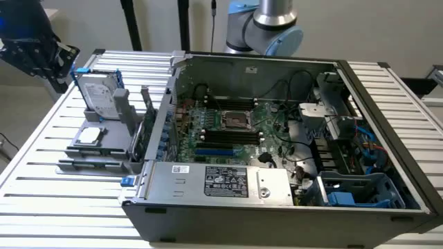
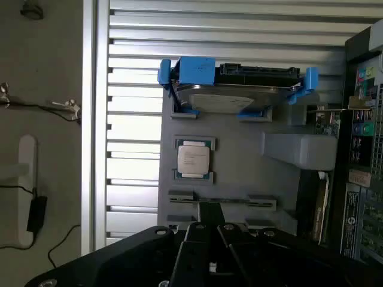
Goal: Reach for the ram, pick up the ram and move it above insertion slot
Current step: 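Reach for the ram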
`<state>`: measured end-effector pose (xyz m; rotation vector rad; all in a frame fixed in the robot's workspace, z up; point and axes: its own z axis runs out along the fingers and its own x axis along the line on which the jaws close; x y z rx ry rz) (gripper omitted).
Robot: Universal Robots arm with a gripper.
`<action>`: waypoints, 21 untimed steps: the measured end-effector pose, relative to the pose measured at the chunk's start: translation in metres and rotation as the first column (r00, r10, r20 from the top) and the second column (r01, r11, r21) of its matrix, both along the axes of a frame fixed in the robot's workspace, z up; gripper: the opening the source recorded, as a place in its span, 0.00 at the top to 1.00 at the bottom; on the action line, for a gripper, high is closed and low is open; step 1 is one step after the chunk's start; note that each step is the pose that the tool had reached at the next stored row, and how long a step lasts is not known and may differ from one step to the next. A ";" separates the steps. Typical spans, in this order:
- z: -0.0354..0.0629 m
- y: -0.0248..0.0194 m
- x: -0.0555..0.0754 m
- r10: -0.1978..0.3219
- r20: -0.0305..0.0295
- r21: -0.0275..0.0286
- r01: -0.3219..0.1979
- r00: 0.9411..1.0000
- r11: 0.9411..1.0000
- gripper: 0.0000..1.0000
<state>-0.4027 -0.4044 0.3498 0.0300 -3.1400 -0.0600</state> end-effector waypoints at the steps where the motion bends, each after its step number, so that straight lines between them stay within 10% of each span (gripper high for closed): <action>1: 0.0000 0.0000 0.000 0.000 0.000 0.000 0.000 1.000 1.000 0.89; 13: 0.0000 -0.0002 0.000 0.000 0.000 0.000 0.000 1.000 1.000 0.89; 21: 0.0001 -0.0196 0.018 0.000 -0.015 0.000 0.000 1.000 1.000 0.89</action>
